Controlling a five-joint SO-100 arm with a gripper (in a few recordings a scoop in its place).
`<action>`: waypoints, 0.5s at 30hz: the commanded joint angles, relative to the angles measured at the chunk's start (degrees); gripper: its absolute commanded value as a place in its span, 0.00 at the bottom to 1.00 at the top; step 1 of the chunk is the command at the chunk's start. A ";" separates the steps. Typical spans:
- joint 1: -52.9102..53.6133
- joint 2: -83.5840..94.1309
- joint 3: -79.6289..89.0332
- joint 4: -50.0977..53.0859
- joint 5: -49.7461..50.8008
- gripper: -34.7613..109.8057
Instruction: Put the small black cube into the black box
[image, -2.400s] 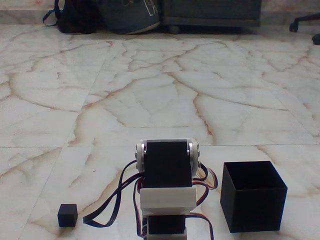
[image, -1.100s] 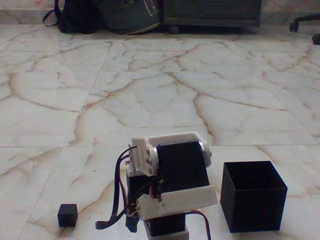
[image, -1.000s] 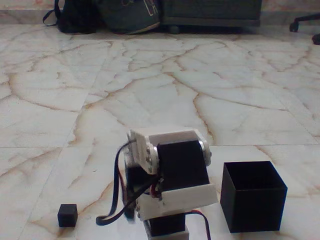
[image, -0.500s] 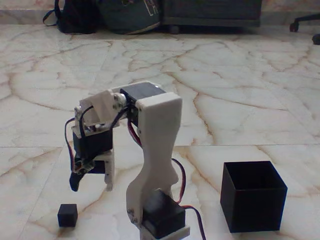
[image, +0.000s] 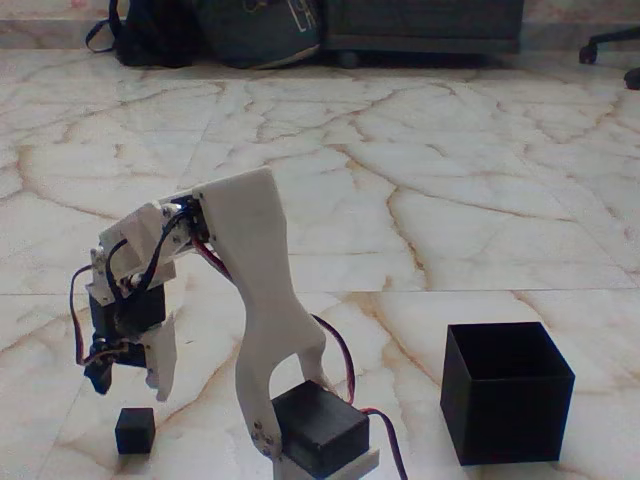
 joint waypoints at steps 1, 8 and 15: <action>0.62 -1.41 -3.69 -0.35 -0.79 0.30; 1.32 -10.11 -10.81 -0.70 -1.49 0.30; 0.88 -14.33 -11.43 -1.58 -0.26 0.30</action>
